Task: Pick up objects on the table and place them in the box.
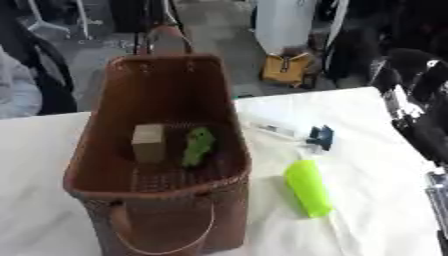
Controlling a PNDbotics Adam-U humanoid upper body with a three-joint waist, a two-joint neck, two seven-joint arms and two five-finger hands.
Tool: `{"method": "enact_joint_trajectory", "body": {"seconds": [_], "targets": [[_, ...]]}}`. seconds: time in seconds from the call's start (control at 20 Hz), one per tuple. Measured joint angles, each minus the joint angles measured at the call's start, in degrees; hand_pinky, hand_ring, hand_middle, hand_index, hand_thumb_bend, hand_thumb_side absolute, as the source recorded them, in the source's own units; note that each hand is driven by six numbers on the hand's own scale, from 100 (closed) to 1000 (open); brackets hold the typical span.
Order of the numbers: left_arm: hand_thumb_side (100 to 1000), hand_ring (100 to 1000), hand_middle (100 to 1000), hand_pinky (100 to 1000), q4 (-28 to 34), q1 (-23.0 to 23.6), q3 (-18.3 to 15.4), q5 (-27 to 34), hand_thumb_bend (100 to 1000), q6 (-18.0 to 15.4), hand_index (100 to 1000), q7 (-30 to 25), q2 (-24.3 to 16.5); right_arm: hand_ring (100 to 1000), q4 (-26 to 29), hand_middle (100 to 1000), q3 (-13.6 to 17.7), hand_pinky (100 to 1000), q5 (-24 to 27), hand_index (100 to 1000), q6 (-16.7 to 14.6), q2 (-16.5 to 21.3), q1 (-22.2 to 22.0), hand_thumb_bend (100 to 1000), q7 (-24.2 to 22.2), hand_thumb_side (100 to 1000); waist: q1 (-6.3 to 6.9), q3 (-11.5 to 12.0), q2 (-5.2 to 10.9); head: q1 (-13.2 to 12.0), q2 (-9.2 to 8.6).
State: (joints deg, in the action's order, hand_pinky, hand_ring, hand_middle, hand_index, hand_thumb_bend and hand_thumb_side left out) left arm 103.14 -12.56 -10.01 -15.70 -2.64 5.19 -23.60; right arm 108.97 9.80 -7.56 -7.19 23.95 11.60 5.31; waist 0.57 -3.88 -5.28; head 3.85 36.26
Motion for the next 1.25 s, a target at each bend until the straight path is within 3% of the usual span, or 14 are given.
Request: {"method": "enact_joint_trajectory", "body": {"seconds": [1.25], "targets": [[446,614,622,649,0.67,0.19,0.29,-0.48,815,0.2,781,-0.7,0.0,601,0.0,720,-0.3,540,0.0,807,0.17,0.01,0.01,343,-0.26,627,0.06,-0.36,-0.1,0.08,-0.97]]}}
